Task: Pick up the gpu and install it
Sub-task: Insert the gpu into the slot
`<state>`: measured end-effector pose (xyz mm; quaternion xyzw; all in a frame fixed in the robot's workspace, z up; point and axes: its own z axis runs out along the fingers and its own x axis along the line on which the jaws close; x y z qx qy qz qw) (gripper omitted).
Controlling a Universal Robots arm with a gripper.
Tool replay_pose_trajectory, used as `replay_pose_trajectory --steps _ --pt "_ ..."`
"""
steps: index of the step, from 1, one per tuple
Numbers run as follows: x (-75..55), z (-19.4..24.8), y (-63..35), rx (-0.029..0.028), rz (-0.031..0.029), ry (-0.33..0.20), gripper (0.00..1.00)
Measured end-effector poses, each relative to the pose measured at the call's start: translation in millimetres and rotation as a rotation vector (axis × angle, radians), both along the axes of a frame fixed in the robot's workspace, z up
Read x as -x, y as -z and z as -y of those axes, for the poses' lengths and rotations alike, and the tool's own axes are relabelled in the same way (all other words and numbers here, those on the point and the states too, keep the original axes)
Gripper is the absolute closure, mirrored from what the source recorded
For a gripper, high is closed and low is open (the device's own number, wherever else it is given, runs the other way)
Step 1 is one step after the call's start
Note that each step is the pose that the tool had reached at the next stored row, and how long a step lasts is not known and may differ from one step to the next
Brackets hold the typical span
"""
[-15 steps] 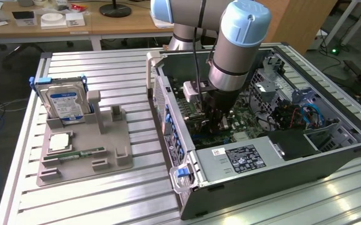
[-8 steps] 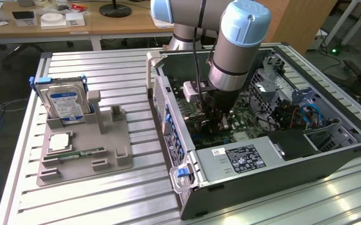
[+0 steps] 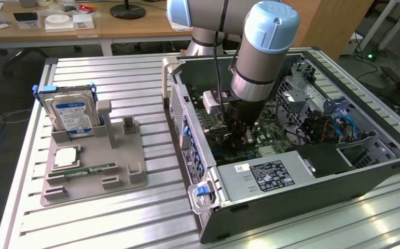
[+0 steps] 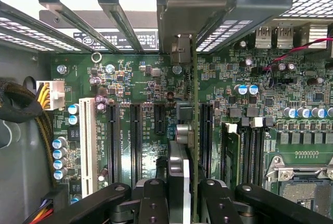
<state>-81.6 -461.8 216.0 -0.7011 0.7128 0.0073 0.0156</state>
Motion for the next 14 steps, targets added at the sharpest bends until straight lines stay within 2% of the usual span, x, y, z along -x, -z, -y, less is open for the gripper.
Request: replay_pose_trajectory --steps 14 --pt "0.0 0.0 1.7 0.0001 -0.0001 0.000 0.72"
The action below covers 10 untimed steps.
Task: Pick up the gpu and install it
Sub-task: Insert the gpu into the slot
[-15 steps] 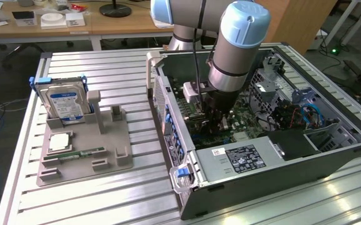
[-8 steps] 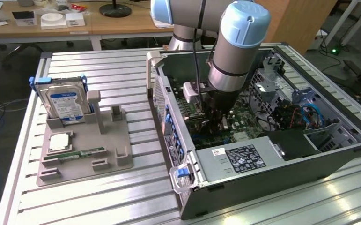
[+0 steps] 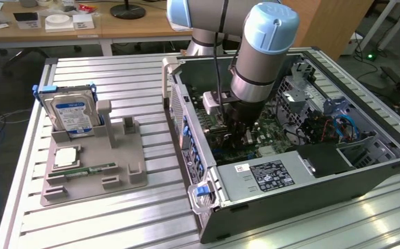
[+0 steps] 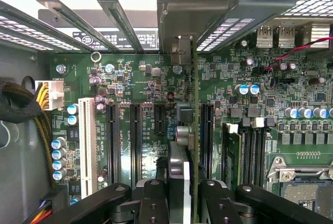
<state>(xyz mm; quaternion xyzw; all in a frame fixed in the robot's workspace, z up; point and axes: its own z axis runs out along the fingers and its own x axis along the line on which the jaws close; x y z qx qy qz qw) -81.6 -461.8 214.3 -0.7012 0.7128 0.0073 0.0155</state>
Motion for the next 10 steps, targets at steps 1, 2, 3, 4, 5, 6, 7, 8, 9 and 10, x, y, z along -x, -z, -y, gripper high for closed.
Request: replay_pose_trajectory --steps 1,2,3,4,5,6,7,8,9,10 --pt "0.0 0.0 0.0 -0.0001 0.0001 0.000 0.72" --pt "0.0 0.0 0.1 -0.0001 0.0001 0.000 0.72" --pt "0.0 0.0 0.1 -0.0001 0.0001 0.000 0.72" --pt "0.0 0.0 0.1 -0.0002 0.0001 0.000 0.72" --pt "0.0 0.0 0.1 -0.0002 0.0001 0.000 0.72" --pt "0.2 -0.1 0.2 -0.0009 -0.0007 0.000 0.72" --pt "0.3 -0.3 0.8 -0.0022 0.0004 0.001 0.71" --pt "0.2 -0.2 0.6 -0.0014 0.0008 0.000 0.71" --pt "0.1 -0.1 0.0 -0.0003 0.0001 0.000 0.64" --pt "0.0 0.0 -0.3 -0.0003 0.0001 0.000 0.64"
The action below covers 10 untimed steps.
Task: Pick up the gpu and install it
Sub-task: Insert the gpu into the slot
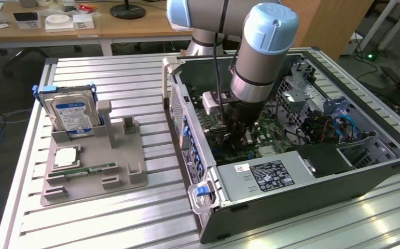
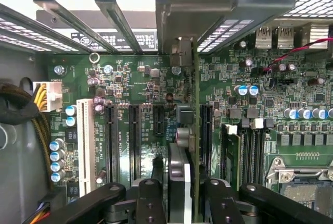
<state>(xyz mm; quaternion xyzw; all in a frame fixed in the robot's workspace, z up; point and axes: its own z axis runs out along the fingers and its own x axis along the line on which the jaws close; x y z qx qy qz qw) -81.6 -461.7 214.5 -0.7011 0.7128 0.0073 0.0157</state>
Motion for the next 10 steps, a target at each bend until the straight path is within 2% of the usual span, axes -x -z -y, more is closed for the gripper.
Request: replay_pose_trajectory --steps 5,10 --pt "0.0 0.0 -7.1 -0.0002 0.0000 0.000 0.64" --pt "0.0 0.0 -18.7 -0.0001 0.0002 0.000 0.64"
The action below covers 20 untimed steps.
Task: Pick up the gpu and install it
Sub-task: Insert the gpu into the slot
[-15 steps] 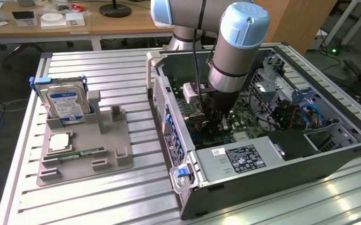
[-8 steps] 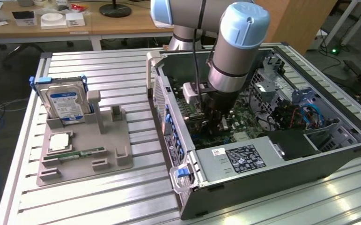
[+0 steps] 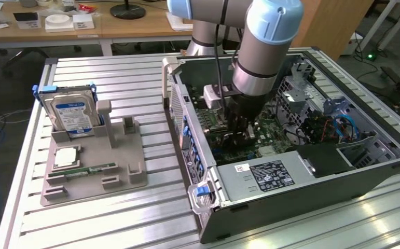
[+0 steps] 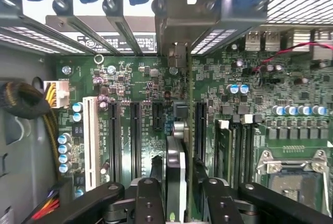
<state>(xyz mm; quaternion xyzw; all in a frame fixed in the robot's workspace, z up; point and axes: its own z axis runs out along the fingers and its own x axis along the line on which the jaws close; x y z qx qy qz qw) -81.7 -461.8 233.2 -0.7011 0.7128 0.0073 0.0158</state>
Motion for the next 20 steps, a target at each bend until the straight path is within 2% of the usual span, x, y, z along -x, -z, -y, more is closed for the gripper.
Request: replay_pose_trajectory --steps 14,19,20 --pt "0.0 0.0 -41.6 -0.0002 0.0019 0.000 0.64" --pt "-0.1 0.0 -43.0 -0.0002 0.0019 0.000 0.66" --pt "-0.1 0.0 -43.0 -0.0002 0.0019 0.000 0.72"
